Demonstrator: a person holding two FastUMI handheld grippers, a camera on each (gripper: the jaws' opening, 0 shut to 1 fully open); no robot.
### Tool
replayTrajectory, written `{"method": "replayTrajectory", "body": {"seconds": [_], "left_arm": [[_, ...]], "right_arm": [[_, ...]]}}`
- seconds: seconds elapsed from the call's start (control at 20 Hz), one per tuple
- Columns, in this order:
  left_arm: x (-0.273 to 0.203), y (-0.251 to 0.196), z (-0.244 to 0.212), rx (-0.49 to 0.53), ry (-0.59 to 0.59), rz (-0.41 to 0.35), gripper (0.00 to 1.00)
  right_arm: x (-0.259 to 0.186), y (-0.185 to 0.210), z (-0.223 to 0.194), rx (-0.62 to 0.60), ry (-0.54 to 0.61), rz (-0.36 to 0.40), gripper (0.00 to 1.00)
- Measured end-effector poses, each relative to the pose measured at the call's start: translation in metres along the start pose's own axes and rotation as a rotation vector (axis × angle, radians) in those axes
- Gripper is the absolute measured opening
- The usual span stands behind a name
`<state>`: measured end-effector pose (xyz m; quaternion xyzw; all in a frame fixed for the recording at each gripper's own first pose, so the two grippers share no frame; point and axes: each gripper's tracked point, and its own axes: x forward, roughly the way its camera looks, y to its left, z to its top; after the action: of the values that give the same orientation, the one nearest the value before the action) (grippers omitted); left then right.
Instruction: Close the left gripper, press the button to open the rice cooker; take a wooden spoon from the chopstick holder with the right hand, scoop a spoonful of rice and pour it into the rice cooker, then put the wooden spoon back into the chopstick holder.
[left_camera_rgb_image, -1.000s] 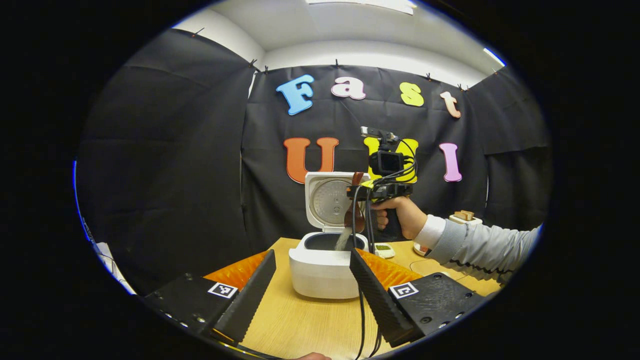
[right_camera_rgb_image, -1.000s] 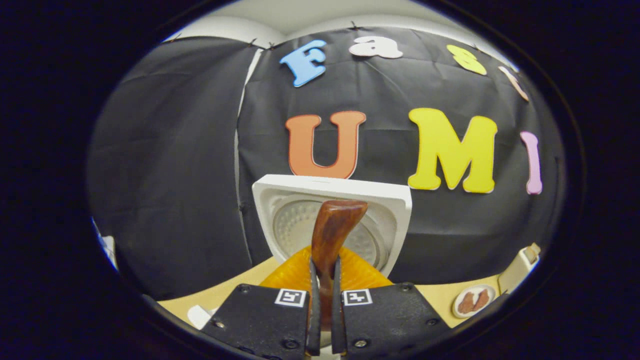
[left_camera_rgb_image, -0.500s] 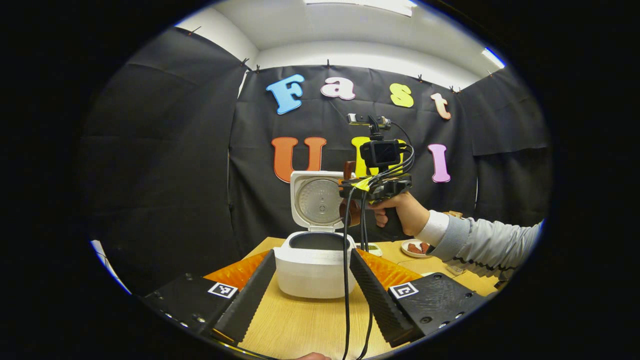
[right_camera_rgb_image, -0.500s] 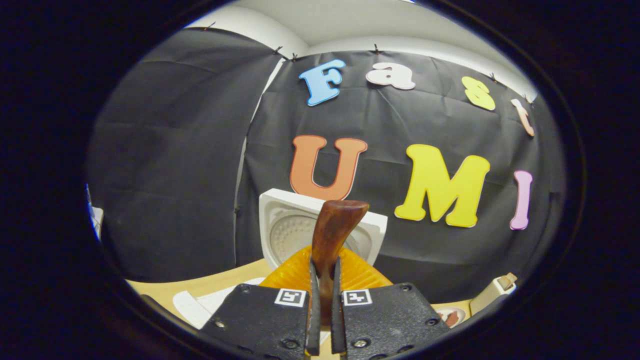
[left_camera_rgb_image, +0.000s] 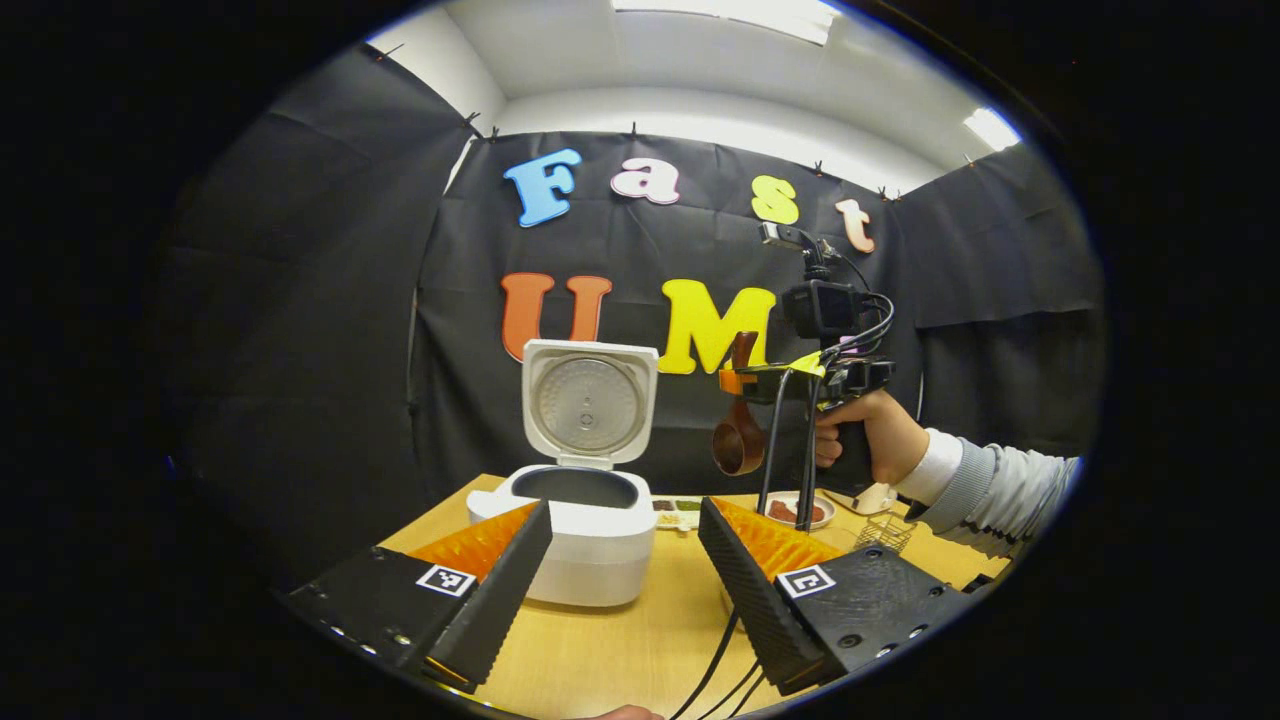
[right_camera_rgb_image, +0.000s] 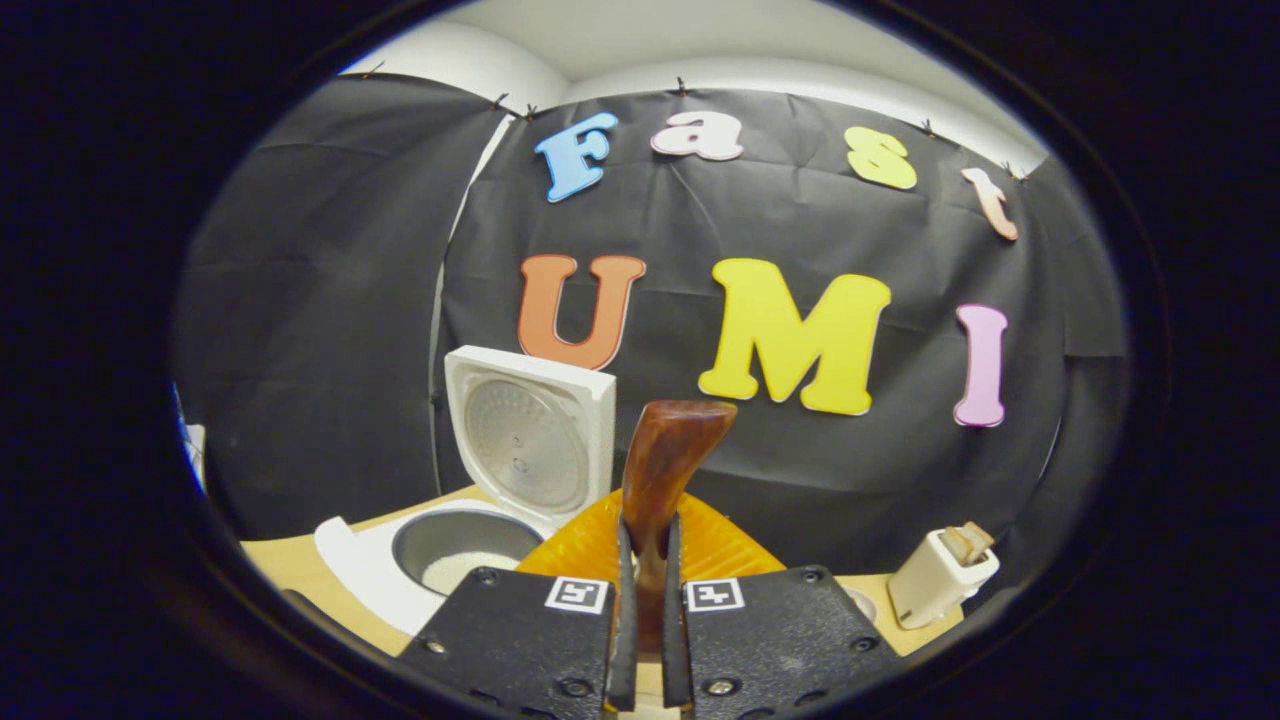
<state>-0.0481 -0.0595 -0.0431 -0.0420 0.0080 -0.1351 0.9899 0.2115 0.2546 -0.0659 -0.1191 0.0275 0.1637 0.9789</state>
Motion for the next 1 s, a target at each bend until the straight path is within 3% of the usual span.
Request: {"method": "replayTrajectory", "body": {"seconds": [0.45, 0.8, 1.0], "left_arm": [[0.031, -0.060, -0.010, 0.014, 0.010, -0.070, 0.94], [0.053, -0.062, -0.003, 0.048, -0.017, -0.028, 0.94], [0.065, -0.066, -0.002, 0.039, -0.021, -0.018, 0.94]], "right_arm": [[-0.071, -0.110, -0.051, 0.153, 0.052, -0.065, 0.17], [-0.112, -0.192, -0.081, 0.333, 0.039, -0.145, 0.18], [-0.128, -0.238, -0.097, 0.360, 0.028, -0.218, 0.18]]}}
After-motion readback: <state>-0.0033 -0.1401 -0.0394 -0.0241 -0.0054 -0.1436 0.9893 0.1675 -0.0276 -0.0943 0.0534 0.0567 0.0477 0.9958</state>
